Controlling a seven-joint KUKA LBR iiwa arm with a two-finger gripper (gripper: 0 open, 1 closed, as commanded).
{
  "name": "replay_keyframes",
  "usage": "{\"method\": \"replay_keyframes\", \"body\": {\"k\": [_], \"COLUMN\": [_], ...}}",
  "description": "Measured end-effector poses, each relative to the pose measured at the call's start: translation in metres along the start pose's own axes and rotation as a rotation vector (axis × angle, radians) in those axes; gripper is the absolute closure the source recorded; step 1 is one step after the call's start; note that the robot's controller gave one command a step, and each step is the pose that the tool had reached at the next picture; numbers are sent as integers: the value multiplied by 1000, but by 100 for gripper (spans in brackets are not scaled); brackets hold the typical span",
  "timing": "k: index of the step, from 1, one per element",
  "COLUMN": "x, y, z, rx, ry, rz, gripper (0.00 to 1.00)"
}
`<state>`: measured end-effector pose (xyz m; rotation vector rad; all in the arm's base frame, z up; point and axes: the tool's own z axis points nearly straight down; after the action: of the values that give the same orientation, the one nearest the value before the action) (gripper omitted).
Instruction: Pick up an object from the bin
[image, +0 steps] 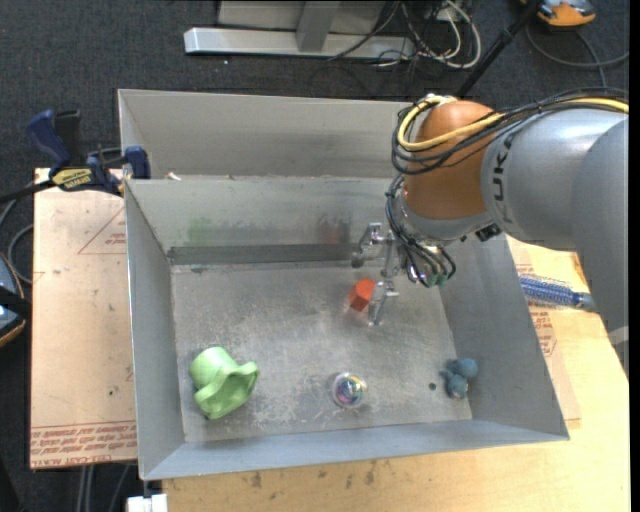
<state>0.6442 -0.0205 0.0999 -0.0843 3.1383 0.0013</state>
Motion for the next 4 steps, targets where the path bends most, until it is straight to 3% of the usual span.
{"method": "replay_keyframes", "body": {"k": [1,2,3,4], "x": [1,-1,-2,-5], "y": [-8,-8,-8,-8], "z": [25,22,19,-63], "rx": [-2,0,0,2], "ry": [-5,-4,-7,-10], "rz": [-11,-11,-11,-11], "gripper": [0,0,100,100]}}
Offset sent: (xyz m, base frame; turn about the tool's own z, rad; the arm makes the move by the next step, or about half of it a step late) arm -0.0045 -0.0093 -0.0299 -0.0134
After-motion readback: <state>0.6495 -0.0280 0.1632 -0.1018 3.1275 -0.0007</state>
